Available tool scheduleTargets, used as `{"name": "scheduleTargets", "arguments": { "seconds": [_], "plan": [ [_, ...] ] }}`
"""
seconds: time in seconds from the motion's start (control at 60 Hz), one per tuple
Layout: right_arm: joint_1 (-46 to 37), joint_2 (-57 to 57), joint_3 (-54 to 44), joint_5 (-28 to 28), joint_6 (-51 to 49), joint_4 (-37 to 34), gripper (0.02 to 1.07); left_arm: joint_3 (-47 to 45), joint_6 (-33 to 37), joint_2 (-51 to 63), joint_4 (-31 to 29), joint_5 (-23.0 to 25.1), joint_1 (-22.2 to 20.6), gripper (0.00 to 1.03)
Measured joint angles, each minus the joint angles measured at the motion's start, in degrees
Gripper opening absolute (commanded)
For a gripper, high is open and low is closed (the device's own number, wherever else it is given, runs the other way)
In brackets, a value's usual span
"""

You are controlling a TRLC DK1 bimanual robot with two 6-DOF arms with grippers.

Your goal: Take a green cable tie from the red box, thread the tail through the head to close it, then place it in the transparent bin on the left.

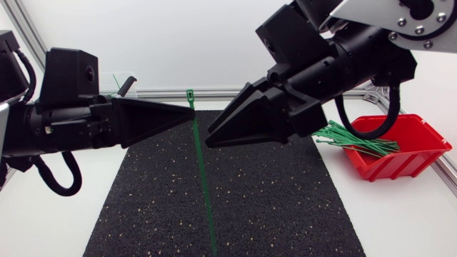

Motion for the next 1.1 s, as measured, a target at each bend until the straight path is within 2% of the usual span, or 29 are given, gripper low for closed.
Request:
{"name": "scheduleTargets", "arguments": {
  "seconds": [0.2, 0.55, 0.817, 1.0, 1.1],
  "plan": [
    [1.0, 1.8, 0.0, -0.6, 1.6, 3.9, 0.42, -0.5, -0.6, 0.0, 1.8, -0.5, -0.7, 0.04],
    [1.1, 2.1, -0.2, -0.7, 3.1, 7.6, 0.08, -1.1, -1.7, 0.0, 2.9, -0.5, -0.7, 0.04],
    [1.2, 2.1, -1.0, -0.9, 3.3, 8.4, 0.08, -1.7, -1.9, 0.0, 4.0, -0.6, -0.5, 0.04],
    [1.2, 2.1, -1.0, -0.8, 4.2, 9.2, 0.08, -2.1, -3.0, 0.0, 5.4, -0.6, -0.1, 0.16],
    [1.2, 2.1, -1.1, -0.8, 4.6, 9.4, 0.08, -2.2, -3.2, 0.0, 6.0, -0.6, 0.2, 0.17]
  ]
}}
